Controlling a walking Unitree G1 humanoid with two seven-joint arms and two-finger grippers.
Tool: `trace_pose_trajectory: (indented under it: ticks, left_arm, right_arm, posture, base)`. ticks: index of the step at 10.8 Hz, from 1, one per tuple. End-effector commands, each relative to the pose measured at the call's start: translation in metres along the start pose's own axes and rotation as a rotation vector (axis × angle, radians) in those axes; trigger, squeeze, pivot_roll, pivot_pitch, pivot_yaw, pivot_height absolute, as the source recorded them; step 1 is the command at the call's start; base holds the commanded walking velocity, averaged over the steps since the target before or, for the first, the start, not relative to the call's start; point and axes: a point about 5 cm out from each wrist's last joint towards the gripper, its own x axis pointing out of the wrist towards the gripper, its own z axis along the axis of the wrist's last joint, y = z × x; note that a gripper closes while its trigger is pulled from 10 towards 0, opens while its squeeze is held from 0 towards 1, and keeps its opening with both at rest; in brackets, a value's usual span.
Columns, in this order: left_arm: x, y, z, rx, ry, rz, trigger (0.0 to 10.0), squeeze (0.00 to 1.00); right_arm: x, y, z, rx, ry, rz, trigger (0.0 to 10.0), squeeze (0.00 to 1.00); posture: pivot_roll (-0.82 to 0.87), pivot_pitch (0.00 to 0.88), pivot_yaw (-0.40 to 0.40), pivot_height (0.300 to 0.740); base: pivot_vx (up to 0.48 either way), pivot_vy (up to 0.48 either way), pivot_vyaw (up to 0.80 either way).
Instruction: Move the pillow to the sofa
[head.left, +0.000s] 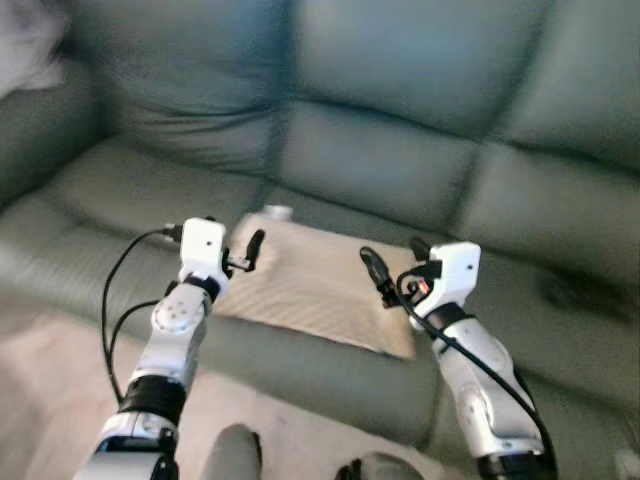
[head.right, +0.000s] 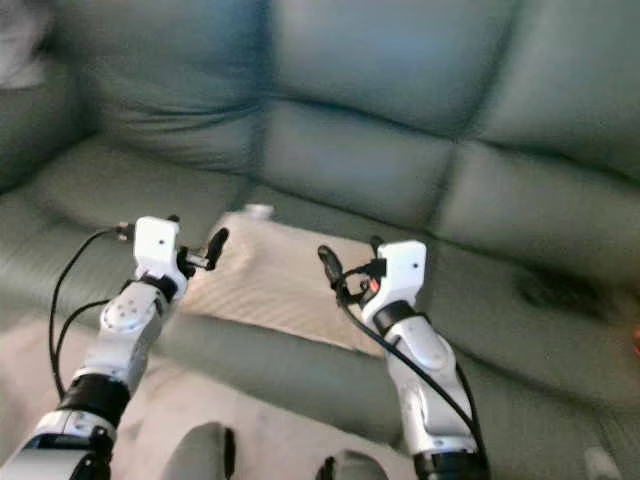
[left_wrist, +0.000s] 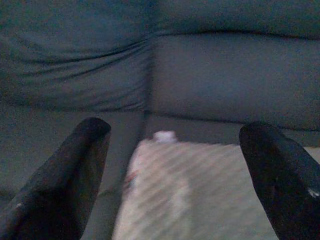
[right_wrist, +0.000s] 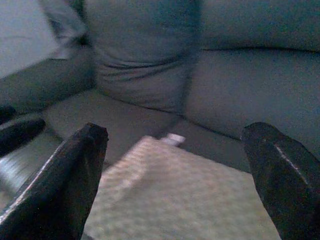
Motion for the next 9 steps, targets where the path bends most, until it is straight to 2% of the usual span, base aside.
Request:
trace_pose_trajectory:
  ticks: [1,4,5,9]
  left_arm:
    - [-0.0010,0.0032,-0.0029,-0.007,0.017,0.007,10.0,0.00]
    - [0.0007,0.0034,-0.0021,0.001,0.017,0.004,10.0,0.00]
    - [0.0010,0.0024,-0.0003,0.028,0.001,-0.003,10.0,0.00]
    - [0.0011,0.0047,-0.0005,0.064,-0.002,0.012,10.0,0.00]
  right_arm:
    - [0.0009,0.0026,0.0036,0.002,-0.018,0.017,10.0,0.00]
    - [0.0014,0.0033,0.0039,0.000,-0.019,0.024,10.0,0.00]
    - [0.0015,0.0028,0.0037,0.002,-0.020,0.019,10.0,0.00]
    - [0.0010,0.0016,0.0026,0.001,-0.022,0.008,10.0,0.00]
  posture:
    - [-0.12,0.082,-0.032,0.740]
    - [-0.12,0.079,-0.029,0.740]
    - [-0.12,0.079,-0.029,0.740]
    - [-0.12,0.084,-0.030,0.740]
  base:
    - [0.000,0.480,0.76]
    - [0.000,0.480,0.75]
    - [0.000,0.480,0.65]
    - [0.000,0.480,0.00]
